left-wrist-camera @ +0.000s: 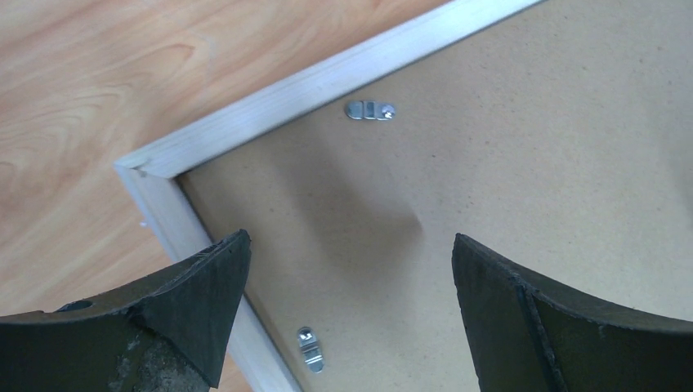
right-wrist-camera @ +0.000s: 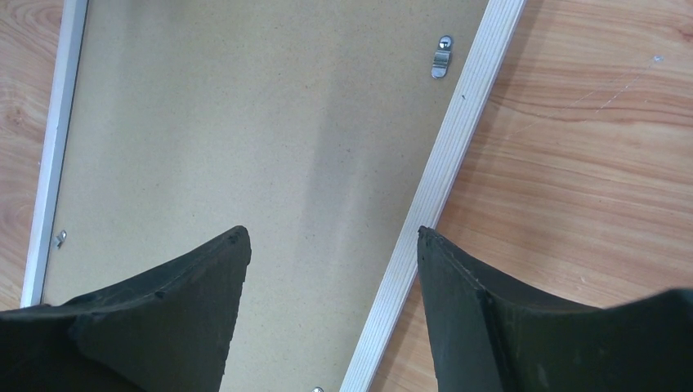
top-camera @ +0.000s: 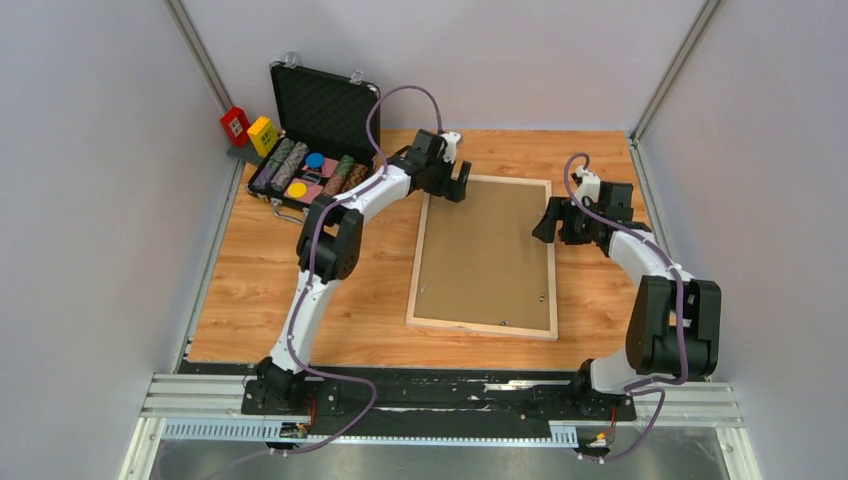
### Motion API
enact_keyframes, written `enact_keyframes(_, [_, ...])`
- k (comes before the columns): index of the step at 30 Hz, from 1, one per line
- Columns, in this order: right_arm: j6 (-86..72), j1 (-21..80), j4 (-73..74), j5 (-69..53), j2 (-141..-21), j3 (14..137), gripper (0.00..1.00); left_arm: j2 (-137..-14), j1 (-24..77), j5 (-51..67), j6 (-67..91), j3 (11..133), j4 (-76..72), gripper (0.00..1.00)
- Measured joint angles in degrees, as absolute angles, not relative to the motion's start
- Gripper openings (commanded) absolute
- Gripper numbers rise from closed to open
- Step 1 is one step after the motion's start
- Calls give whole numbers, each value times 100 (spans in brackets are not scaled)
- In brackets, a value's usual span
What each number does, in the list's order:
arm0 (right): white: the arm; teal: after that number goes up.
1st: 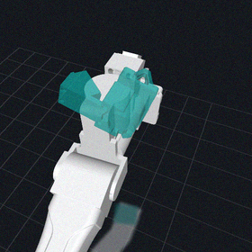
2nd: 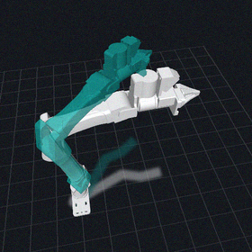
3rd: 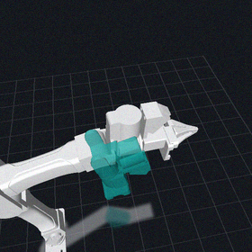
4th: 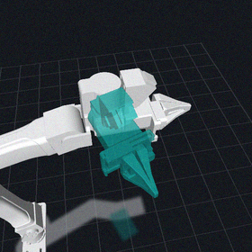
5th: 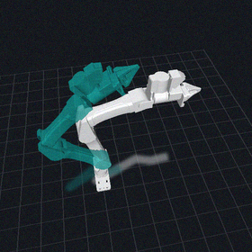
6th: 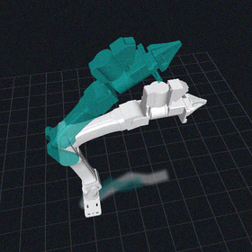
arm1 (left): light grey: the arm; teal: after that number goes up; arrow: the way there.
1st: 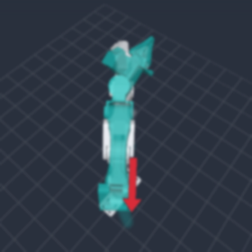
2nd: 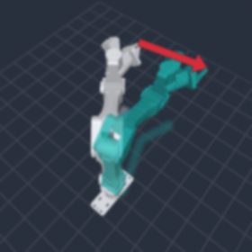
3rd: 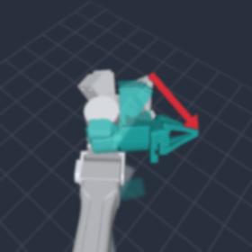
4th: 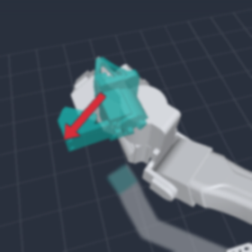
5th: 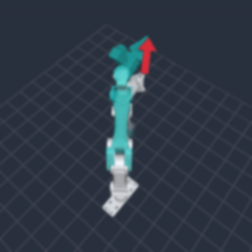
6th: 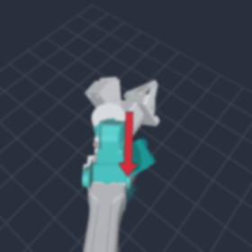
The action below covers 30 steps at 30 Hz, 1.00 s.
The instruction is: Put the photo into the frame
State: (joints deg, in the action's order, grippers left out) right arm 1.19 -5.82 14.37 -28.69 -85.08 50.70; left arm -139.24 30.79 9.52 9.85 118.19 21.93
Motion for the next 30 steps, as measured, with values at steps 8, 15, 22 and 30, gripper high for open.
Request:
enact_keyframes(8, [121,-604,1437,-2886,-8521,5068,73,-13985,3105,1280,1048,11819,2150,100])
enact_keyframes(15, [119,-620,1437,-2893,-8521,5068,72,-13756,3103,1361,1129,11428,1988,100])
enact_keyframes(22, [119,-622,1428,-2639,-8549,5068,70,-13150,3098,1503,1214,10831,2152,100])
enact_keyframes(30, [119,-631,1428,-2134,-8888,5068,68,-11915,3028,1420,1107,10259,2646,100])
